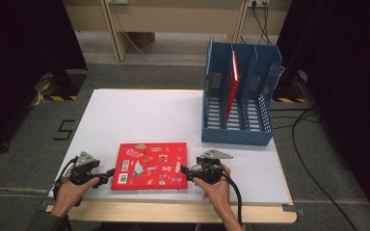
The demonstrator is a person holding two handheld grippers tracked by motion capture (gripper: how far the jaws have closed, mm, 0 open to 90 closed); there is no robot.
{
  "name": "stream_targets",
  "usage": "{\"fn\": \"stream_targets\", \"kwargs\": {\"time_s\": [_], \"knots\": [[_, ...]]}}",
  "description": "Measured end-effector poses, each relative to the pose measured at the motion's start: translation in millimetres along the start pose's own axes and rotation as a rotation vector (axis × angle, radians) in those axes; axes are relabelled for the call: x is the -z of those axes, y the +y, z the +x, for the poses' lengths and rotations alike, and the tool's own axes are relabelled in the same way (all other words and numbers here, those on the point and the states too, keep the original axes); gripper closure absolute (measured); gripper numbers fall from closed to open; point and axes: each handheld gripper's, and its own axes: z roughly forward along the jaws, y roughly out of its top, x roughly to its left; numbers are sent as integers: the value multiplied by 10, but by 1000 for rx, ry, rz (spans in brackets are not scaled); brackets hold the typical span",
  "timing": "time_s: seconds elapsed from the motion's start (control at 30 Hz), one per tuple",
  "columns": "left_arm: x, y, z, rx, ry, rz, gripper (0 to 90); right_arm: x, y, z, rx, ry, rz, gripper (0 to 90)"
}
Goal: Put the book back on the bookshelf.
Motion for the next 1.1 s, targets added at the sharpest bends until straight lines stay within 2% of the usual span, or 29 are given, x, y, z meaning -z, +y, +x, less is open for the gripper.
{"fn": "stream_targets", "kwargs": {"time_s": [0.13, 0.23, 0.4, 0.6, 0.67, 0.73, 0.83, 0.93, 1.1], "knots": [[5, 1, -59, -26, -1, 0, 256, -46, -19, 25, 4, 7, 23, 241], [1, 0, -111, -36, -16, 0, 256, -70, -24, 24, 5, 5, 34, 239], [-13, 6, -193, -59, -38, 1, 251, -107, -54, -2, -26, 16, 46, 238], [-24, 12, -234, -78, -49, 0, 215, -118, -61, -33, -26, 7, 52, 237], [-27, 13, -217, -76, -54, 8, 173, -124, -65, -38, -31, 10, 53, 236], [-23, 16, -202, -67, -49, 2, 170, -130, -69, -40, -29, 11, 61, 236], [4, 30, -183, -45, -44, -27, 170, -135, -72, -43, -29, 13, 62, 236], [29, 47, -169, -9, -62, -59, 169, -134, -72, -41, -34, 15, 64, 236], [16, 64, -221, -21, -81, -61, 165, -142, -74, -38, -41, 19, 66, 235]]}}
